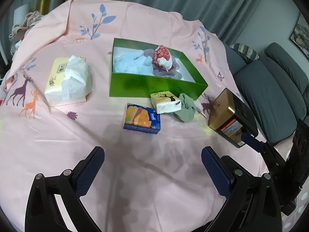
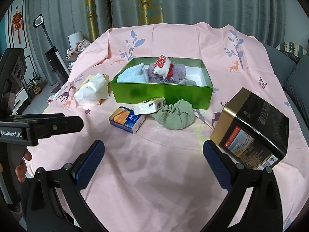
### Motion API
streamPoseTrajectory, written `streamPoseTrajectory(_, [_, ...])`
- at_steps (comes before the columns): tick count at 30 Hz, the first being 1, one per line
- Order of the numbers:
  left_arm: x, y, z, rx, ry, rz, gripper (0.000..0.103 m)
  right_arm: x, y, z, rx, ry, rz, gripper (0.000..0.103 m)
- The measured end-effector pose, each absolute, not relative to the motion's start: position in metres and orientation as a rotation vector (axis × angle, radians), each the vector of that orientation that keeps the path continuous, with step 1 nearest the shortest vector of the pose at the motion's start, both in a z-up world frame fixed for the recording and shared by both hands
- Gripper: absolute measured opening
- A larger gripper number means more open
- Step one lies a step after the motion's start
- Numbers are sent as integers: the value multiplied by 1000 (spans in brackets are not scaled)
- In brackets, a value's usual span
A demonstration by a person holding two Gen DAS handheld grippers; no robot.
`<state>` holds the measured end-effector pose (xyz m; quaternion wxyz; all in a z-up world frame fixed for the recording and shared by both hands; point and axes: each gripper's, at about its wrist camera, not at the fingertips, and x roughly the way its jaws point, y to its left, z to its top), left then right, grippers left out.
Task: Organize soft objects
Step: 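Withdraw both grippers from the green box, then reach both grippers to the colourful tissue pack and close on it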
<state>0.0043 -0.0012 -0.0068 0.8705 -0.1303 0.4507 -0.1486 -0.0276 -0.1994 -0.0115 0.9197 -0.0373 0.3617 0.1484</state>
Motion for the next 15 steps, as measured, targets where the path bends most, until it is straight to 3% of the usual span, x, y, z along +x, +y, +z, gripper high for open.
streamPoseTrajectory(15, [27, -2, -44, -266, 1015, -307, 100, -9, -200, -39, -56, 800, 305, 102])
